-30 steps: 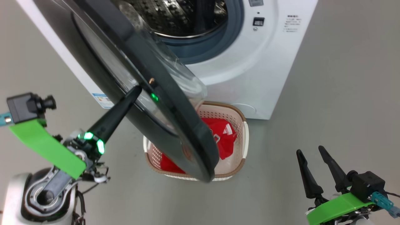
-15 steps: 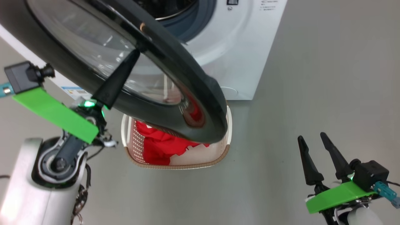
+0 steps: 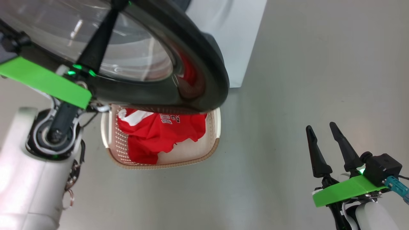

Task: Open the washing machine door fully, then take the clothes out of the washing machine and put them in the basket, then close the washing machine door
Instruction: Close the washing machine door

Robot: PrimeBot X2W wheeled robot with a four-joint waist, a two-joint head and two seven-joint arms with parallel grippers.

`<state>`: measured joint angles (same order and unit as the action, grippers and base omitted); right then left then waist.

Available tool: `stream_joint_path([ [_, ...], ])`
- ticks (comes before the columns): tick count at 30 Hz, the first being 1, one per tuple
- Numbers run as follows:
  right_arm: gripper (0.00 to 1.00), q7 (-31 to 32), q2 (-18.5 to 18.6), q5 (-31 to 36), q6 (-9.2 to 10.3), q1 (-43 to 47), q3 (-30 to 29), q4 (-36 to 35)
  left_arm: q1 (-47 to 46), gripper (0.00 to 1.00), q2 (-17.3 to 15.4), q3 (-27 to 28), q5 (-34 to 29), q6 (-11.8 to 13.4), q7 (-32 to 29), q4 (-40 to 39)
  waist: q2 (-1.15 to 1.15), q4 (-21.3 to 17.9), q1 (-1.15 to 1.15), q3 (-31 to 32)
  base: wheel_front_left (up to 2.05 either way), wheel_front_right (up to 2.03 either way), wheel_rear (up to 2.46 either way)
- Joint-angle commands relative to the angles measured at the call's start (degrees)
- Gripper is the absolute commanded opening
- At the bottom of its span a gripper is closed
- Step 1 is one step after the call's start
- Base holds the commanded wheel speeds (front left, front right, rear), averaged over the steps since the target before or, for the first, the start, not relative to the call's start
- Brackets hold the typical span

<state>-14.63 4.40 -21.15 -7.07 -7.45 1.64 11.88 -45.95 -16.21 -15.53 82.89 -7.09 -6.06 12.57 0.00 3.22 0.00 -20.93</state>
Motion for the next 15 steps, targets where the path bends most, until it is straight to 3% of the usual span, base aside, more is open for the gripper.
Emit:
stream_joint_path([
  [1,1.0,-0.4,-0.2,0.4,-0.42,-1.0,1.0,-1.5,-2.9,0.0,-3.1,1.5,0.4,-0.4,1.4,-0.4,0.0,-1.2,0.0,-0.8,0.0,0.0,0.0],
  [15,1.0,-0.4,-0.8,0.5,-0.42,-0.9,0.8,-1.6,-6.6,0.0,-5.9,-2.7,2.3,-0.4,7.7,5.0,0.0,-3.0,0.0,-0.4,0.0,0.0,0.0],
])
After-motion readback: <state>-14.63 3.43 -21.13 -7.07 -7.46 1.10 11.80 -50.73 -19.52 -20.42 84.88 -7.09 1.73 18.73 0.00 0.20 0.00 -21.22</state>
